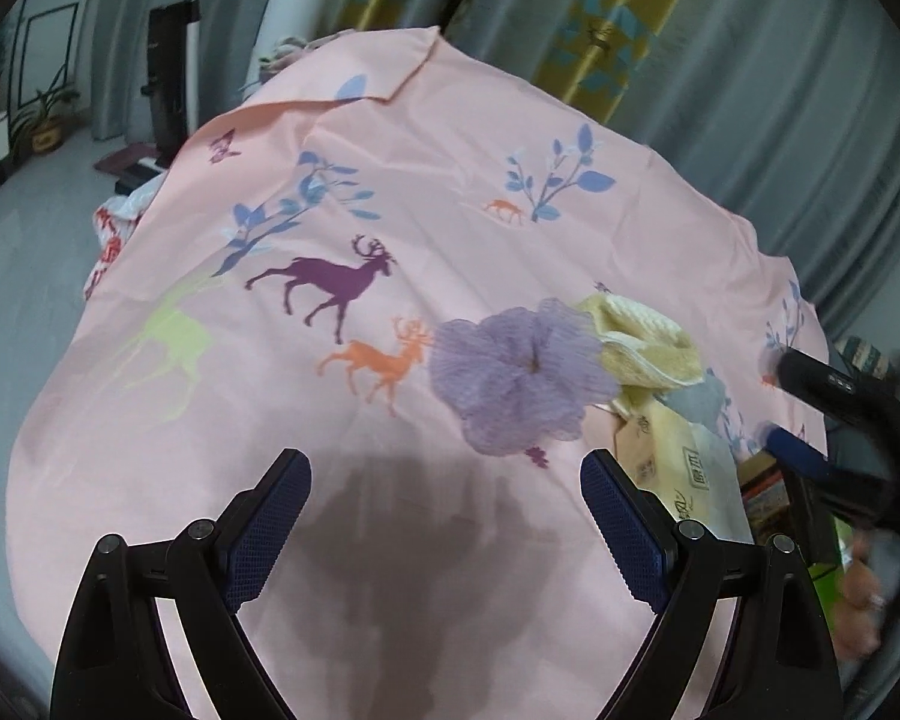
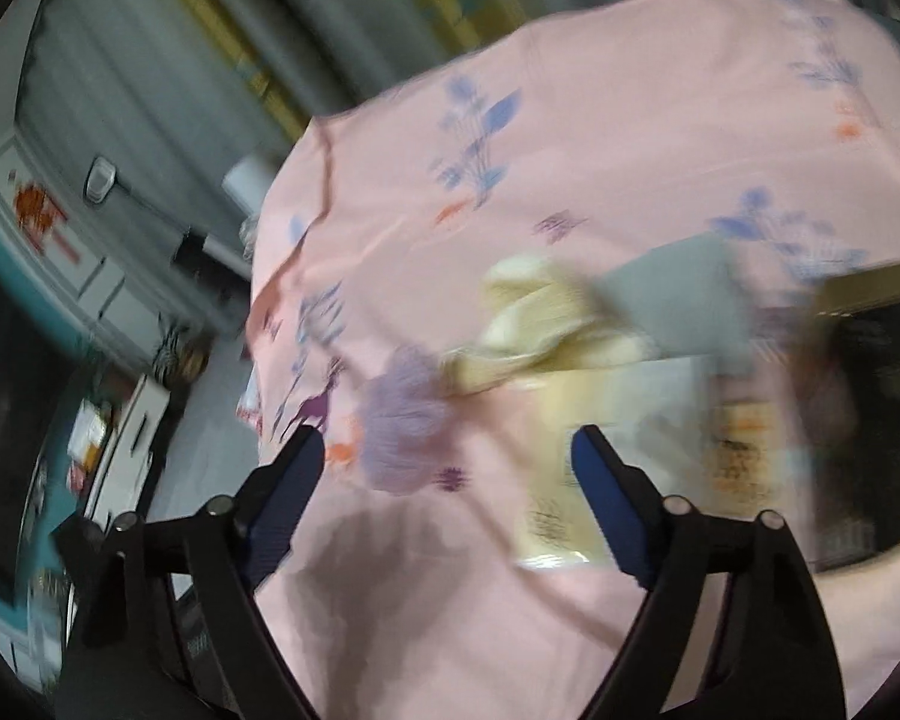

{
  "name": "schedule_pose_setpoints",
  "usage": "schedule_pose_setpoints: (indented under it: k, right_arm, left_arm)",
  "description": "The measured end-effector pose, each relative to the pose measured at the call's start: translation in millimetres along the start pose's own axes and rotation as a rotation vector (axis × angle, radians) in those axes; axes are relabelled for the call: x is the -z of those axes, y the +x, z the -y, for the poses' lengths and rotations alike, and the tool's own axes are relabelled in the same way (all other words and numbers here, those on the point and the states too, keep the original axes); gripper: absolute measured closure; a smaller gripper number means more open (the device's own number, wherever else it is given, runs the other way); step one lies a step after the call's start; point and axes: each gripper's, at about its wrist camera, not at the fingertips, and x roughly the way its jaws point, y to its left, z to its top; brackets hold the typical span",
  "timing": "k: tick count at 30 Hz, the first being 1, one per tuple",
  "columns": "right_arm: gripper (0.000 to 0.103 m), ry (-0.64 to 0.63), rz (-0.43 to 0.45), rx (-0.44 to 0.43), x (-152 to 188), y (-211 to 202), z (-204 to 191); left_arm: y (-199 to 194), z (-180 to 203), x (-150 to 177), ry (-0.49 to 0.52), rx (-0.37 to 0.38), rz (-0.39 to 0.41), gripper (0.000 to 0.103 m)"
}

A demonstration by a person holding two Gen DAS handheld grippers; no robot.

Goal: Organize soft objects
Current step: 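Move the right gripper over the purple mesh bath pouf, then close the right gripper on the purple mesh pouf and lift it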

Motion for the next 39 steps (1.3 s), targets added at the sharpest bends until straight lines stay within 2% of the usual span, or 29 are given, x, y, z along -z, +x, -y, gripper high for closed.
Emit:
schedule_pose_setpoints:
  k: [2, 5, 10, 11, 12, 14, 16, 21, 25, 31, 35, 39]
  right_arm:
    - [0.022, -0.032, -0.041, -0.008, -3.5, 31.4, -17.0]
    - [0.024, -0.071, -0.088, 0.047, -7.4, 78.5, -33.6]
    - [0.041, -0.07, -0.183, 0.088, -5.0, 127.0, -37.8]
    - [0.054, -0.075, -0.188, 0.105, -3.4, 131.5, -37.0]
    - [0.073, -0.081, -0.196, 0.117, -3.0, 136.3, -36.2]
    - [0.085, -0.077, -0.209, 0.119, -0.7, 138.7, -31.0]
    - [0.09, -0.072, -0.192, 0.088, 1.0, 132.3, -29.1]
    - [0.091, -0.11, -0.165, 0.0, 13.1, 89.6, -28.0]
    - [0.091, -0.109, -0.161, -0.059, 32.4, 38.6, -12.6]
    - [0.089, -0.079, -0.205, -0.007, 64.4, -9.5, 26.3]
    - [0.086, -0.041, -0.229, 0.041, 74.8, -20.6, 57.2]
    - [0.071, 0.025, -0.22, 0.123, 78.9, -29.1, 88.5]
  left_arm:
    - [-0.7, -6.1, -1.9, -0.014, 0.001, -0.001, 0.011]
    - [-2.1, -8.7, -3.5, -0.007, -0.012, 0.009, 0.011]
    - [-3.6, -14.6, -6.5, -0.015, -0.011, 0.014, 0.011]
    - [-3.6, -14.8, -7.2, -0.018, -0.007, 0.014, 0.012]
    - [-3.5, -15.0, -7.7, -0.02, -0.004, 0.013, 0.012]
    - [-2.9, -14.6, -7.1, -0.019, -0.004, 0.01, 0.012]
    - [-1.5, -13.4, -6.6, -0.014, -0.004, 0.005, 0.013]
    - [0.2, -6.8, -4.3, -0.003, 0.026, -0.01, 0.014]
    - [1.2, 5.3, 2.1, 0.026, 0.034, -0.021, 0.014]
    - [8.4, 37.1, 19.0, 0.101, 0.079, -0.071, 0.017]
    - [19.3, 64.5, 37.0, 0.157, 0.148, -0.151, 0.023]
    - [30.7, 90.2, 58.4, 0.223, 0.194, -0.24, 0.027]
